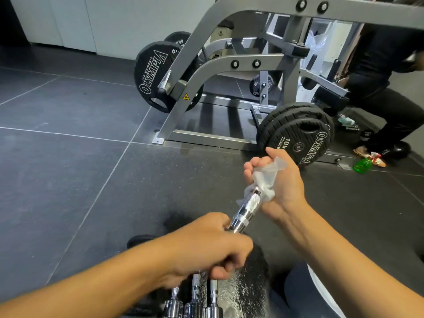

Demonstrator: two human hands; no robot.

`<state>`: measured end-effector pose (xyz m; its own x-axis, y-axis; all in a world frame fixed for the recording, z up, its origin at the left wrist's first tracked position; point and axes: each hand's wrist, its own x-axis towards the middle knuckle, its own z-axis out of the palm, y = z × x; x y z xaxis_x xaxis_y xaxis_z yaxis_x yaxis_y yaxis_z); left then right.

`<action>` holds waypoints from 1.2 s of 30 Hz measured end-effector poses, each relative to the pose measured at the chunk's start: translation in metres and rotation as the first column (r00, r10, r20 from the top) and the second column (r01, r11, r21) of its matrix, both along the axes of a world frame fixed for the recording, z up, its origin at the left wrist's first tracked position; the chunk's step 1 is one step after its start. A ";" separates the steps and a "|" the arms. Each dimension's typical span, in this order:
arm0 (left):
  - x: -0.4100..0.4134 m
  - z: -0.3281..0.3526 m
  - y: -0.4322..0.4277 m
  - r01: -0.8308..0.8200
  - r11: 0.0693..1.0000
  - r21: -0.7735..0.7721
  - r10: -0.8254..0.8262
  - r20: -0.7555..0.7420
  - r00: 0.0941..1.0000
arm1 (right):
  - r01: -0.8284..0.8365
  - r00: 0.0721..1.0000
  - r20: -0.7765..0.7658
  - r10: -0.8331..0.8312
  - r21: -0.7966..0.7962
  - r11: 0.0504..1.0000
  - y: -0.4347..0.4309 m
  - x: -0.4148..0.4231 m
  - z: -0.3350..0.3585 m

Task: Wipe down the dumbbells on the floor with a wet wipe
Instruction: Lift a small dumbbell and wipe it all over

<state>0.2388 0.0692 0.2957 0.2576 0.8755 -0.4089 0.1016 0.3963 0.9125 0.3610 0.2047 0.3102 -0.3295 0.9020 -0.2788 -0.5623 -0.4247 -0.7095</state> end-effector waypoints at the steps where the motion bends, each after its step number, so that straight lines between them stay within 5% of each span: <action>1: -0.001 -0.001 0.000 0.008 0.998 -0.065 0.009 0.247 0.969 | -0.049 0.997 -0.058 0.048 -0.015 0.999 0.001 0.002 0.002; 3: -0.002 -0.001 0.002 0.067 0.990 -0.120 0.012 0.561 0.828 | -0.112 0.976 -0.191 0.109 -0.002 0.994 0.004 0.008 0.005; 6: -0.002 -0.006 0.007 0.087 0.990 -0.109 0.024 0.748 0.663 | -0.162 0.934 -0.316 0.166 0.039 0.986 0.007 0.011 0.012; 13: 0.004 -0.008 0.020 -0.005 0.993 -0.116 0.086 0.707 0.701 | -0.236 0.937 -0.276 0.213 -0.053 0.970 -0.002 -0.007 0.009; 16: 0.001 -0.009 0.023 -0.138 0.990 0.003 0.123 0.440 0.890 | -0.235 0.962 -0.154 0.224 -0.054 0.971 -0.013 -0.019 0.009; 19: 0.002 -0.008 0.021 -0.251 0.960 0.124 0.251 0.018 0.968 | -0.215 0.976 -0.050 0.212 -0.046 0.976 -0.020 -0.025 0.005; 22: -0.002 -0.009 0.019 -0.181 0.915 0.362 0.333 -0.420 0.845 | -0.258 0.966 -0.035 0.257 -0.051 0.965 -0.025 -0.028 0.001; 26: -0.013 -0.016 0.023 -0.010 0.866 0.500 0.388 -0.658 0.645 | -0.285 0.956 -0.081 0.282 -0.023 0.958 -0.027 -0.026 0.000; 29: -0.018 -0.016 0.026 -0.110 0.873 0.475 0.378 -0.517 0.768 | -0.326 0.939 -0.090 0.331 0.067 0.943 -0.025 -0.019 0.000; 32: -0.016 -0.015 0.029 -0.246 0.907 0.342 0.327 -0.202 0.923 | -0.401 0.894 -0.137 0.427 0.179 0.898 -0.022 -0.016 0.001; 36: -0.013 -0.011 0.029 -0.313 0.908 0.278 0.314 0.040 0.948 | -0.533 0.808 -0.177 0.562 0.186 0.825 -0.016 -0.012 0.003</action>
